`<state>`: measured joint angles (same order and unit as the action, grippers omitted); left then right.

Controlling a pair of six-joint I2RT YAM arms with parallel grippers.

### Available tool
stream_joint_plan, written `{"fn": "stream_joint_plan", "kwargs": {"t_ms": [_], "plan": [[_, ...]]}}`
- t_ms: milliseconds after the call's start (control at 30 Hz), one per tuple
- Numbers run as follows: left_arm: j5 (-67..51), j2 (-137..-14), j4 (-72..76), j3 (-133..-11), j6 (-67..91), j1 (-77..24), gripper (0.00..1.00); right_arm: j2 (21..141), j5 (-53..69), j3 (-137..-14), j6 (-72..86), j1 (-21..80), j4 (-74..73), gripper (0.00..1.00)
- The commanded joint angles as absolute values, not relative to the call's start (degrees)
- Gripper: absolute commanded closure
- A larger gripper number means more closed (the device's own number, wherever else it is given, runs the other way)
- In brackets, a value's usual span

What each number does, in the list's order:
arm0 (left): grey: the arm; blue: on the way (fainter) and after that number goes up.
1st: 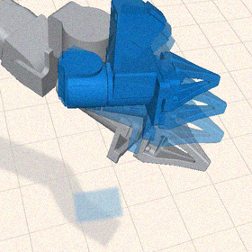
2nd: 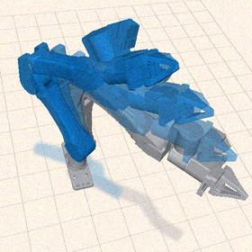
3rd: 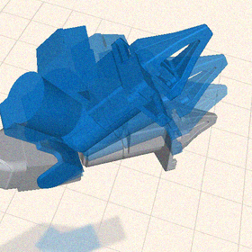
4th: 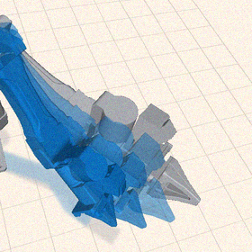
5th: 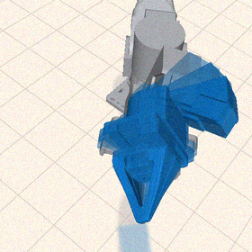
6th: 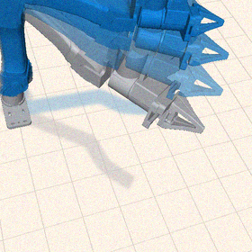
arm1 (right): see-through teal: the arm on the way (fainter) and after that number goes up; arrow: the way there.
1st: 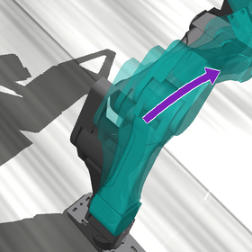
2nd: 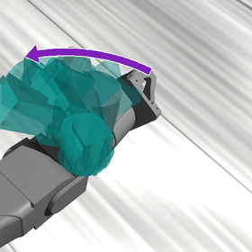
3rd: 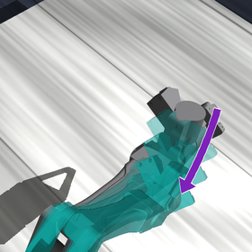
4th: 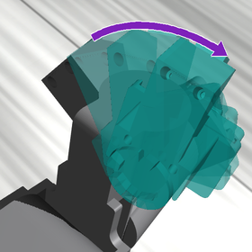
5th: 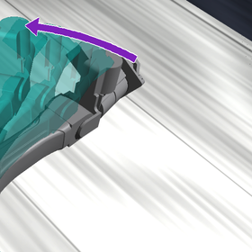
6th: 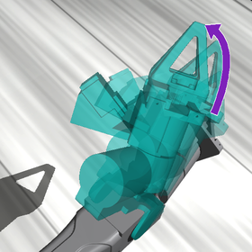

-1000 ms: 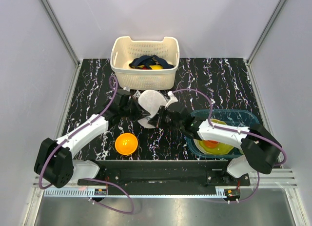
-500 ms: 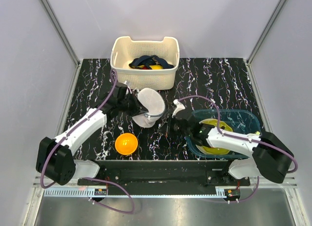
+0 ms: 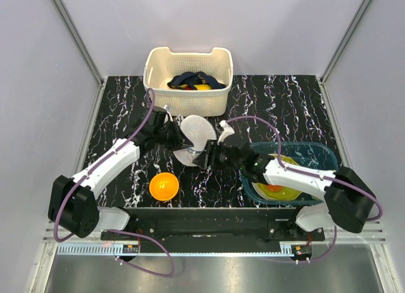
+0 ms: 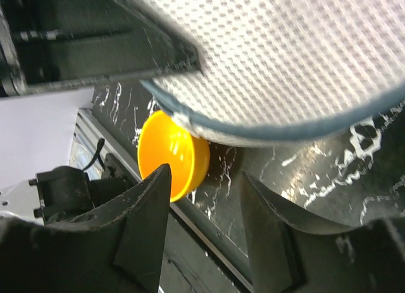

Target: Unzip the laundry bag and remove the bra

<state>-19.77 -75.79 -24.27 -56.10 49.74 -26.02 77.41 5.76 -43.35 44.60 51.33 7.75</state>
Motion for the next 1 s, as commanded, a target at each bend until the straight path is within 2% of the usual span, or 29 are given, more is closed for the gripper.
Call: {"fn": "stream_joint_plan", "kwargs": {"t_ms": [0,400,567,633,767,967], "plan": [[-20.30,-73.21,-22.67,-56.87,49.83,-25.93,1.00,81.46,7.64,-48.86,45.44,51.15,13.79,0.44],[-20.21,-73.30,-22.67,-57.04,50.19,-26.37,1.00,85.25,9.32,-53.62,46.58,51.15,16.61,0.45],[-20.21,-73.13,-22.59,-56.87,50.19,-26.46,1.00,84.90,5.19,-52.56,46.67,51.15,13.45,0.47],[-20.04,-73.13,-22.67,-56.95,50.10,-26.54,1.00,84.38,7.45,-51.08,47.46,50.98,16.24,0.47],[-20.13,-72.95,-22.68,-56.43,50.10,-26.54,1.00,81.49,11.60,-45.54,50.36,50.98,33.43,0.43],[-19.95,-72.42,-22.41,-55.46,50.01,-26.54,1.00,75.87,8.45,-38.07,50.10,50.80,39.11,0.42]]}}
